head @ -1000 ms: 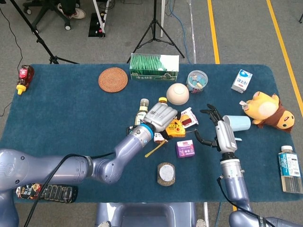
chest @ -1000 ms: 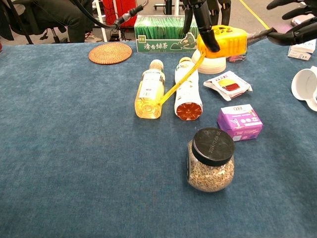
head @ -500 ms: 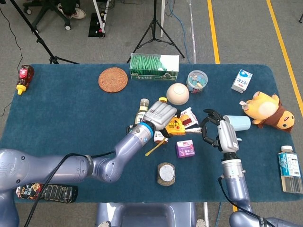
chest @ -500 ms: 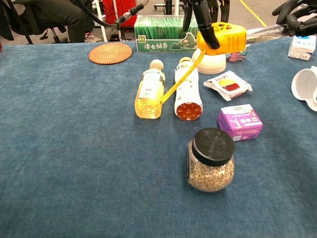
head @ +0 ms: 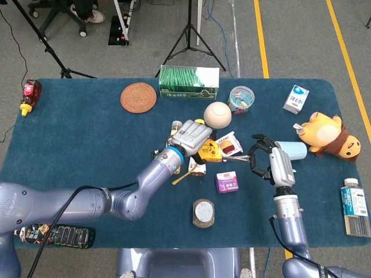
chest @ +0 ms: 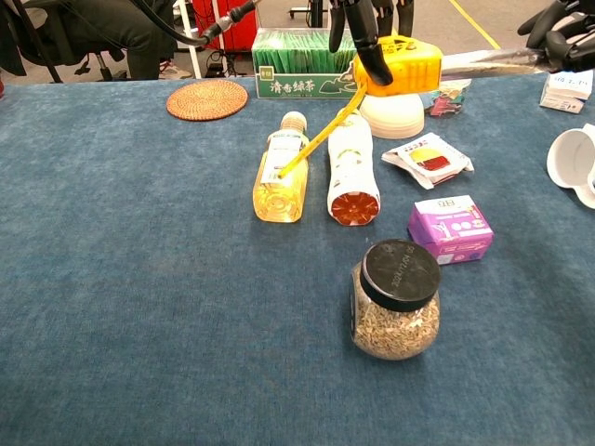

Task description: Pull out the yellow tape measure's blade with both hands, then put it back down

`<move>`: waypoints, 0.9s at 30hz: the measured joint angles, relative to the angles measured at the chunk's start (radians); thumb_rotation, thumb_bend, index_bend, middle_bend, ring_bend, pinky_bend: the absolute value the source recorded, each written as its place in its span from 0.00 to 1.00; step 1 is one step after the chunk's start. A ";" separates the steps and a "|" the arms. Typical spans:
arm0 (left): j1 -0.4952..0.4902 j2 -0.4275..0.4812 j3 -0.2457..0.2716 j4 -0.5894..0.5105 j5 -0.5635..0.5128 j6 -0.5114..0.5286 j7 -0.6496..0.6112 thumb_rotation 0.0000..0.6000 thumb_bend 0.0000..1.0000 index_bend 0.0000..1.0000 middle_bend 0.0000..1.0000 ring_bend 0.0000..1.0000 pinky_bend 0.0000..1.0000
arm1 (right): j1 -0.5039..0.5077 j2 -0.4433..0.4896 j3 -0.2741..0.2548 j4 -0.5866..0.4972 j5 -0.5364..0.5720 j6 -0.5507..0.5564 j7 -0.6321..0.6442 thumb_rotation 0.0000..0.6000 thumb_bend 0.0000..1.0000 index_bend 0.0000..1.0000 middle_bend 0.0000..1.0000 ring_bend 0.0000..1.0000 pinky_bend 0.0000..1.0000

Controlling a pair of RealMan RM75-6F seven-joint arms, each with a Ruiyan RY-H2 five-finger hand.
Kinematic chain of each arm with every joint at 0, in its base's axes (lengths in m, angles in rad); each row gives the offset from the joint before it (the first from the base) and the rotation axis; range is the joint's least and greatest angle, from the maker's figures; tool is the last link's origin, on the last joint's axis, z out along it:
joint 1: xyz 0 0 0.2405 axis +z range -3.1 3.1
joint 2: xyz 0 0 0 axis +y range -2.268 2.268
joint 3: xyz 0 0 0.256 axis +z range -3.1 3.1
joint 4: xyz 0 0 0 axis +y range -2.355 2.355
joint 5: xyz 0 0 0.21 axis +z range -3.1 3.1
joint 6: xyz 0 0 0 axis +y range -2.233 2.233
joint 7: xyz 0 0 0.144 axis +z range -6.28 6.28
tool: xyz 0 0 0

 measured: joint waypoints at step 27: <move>0.054 0.098 0.072 -0.035 0.030 -0.044 0.002 1.00 0.28 0.50 0.42 0.32 0.42 | -0.017 0.024 0.004 0.003 0.002 0.010 0.007 1.00 0.68 0.61 0.27 0.29 0.30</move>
